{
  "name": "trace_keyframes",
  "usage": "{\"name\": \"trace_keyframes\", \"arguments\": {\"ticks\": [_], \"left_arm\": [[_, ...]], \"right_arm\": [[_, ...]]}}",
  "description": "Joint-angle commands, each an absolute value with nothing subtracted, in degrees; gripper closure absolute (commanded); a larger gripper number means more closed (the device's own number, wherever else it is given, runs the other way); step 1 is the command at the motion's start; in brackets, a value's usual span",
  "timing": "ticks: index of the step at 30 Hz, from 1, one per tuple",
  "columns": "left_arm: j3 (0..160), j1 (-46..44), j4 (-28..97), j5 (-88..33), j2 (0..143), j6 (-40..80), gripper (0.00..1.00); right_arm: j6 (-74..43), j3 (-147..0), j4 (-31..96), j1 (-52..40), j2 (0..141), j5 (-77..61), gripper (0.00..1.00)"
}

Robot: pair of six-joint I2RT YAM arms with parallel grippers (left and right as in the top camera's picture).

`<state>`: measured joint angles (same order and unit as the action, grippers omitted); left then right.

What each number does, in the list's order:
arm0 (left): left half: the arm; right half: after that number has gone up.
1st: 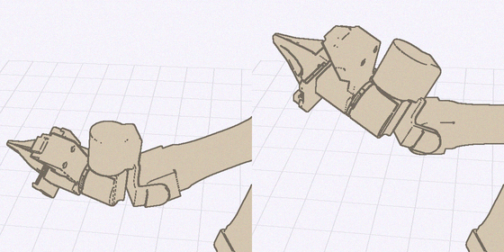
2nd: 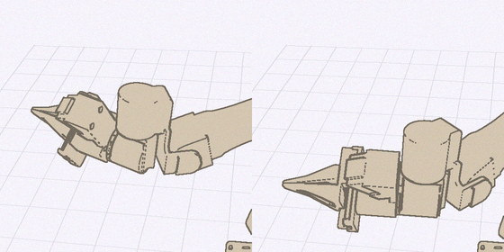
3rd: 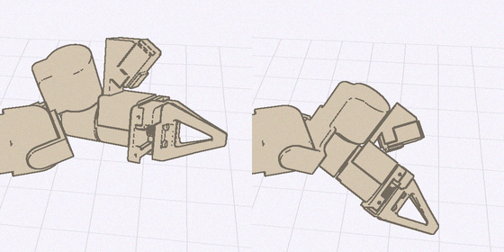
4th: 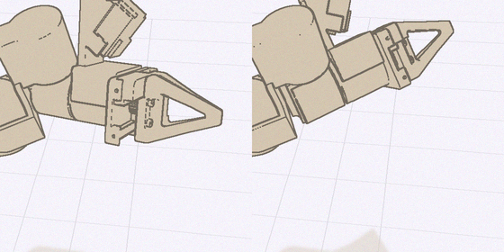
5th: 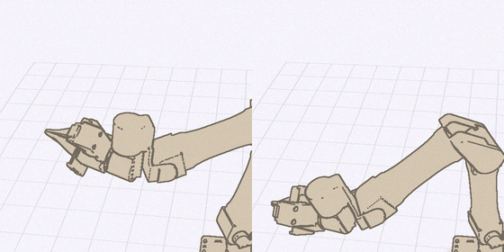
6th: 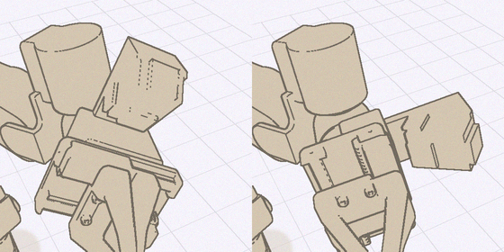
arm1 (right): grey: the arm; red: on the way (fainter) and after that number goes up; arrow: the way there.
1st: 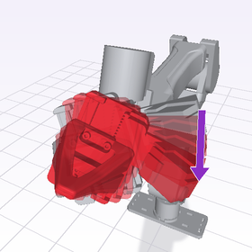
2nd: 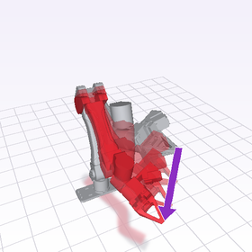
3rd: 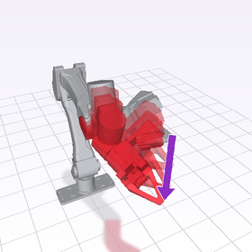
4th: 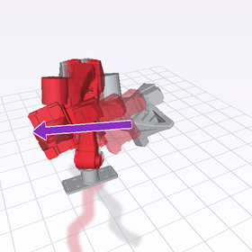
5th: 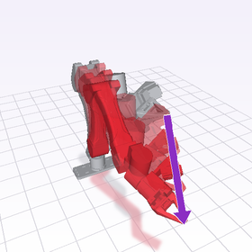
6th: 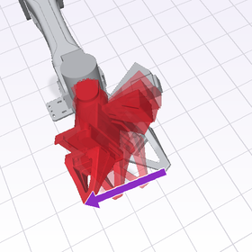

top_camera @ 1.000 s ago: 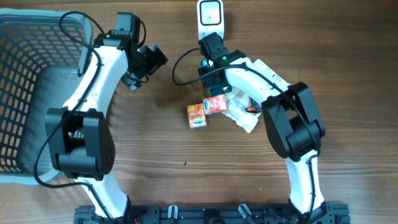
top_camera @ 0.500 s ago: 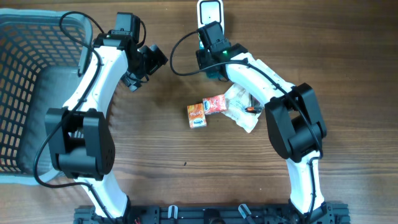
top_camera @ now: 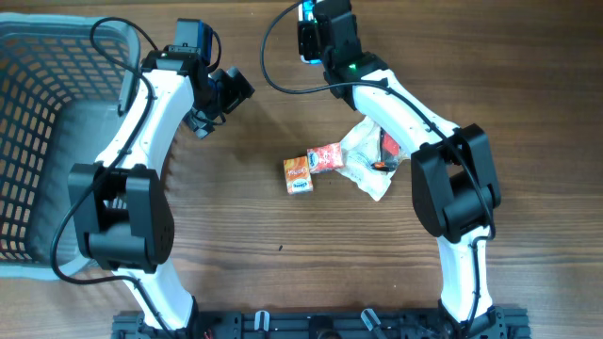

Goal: Scan the item barcode
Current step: 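Present the mouthwash label to the scanner with the right gripper, then carry the mouthwash off to the right edge and release it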

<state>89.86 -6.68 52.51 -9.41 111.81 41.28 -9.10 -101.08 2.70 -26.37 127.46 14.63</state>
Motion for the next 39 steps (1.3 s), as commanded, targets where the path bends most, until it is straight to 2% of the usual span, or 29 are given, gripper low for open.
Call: {"name": "trace_keyframes", "arguments": {"ticks": [1,15,22,28,33,39], "left_arm": [[89.9,-6.4,52.6,-9.1,111.9,42.5,0.00],[89.9,-6.4,52.6,-9.1,111.9,42.5,0.00],[89.9,-6.4,52.6,-9.1,111.9,42.5,0.00],[89.9,-6.4,52.6,-9.1,111.9,42.5,0.00],[89.9,-6.4,52.6,-9.1,111.9,42.5,0.00],[89.9,-6.4,52.6,-9.1,111.9,42.5,0.00]], "right_arm": [[-10.6,-103.4,-1.6,-26.6,124.8,15.8,0.36],[-10.7,-103.4,-2.3,-26.2,124.9,18.4,0.36],[-13.8,-103.4,3.1,-23.6,119.2,24.7,0.38],[-28.0,-103.5,18.3,-12.2,114.5,24.6,0.38],[-38.3,-103.4,33.1,0.8,114.4,24.6,0.38],[-42.6,-103.4,40.7,15.8,114.9,21.1,0.38]]}}
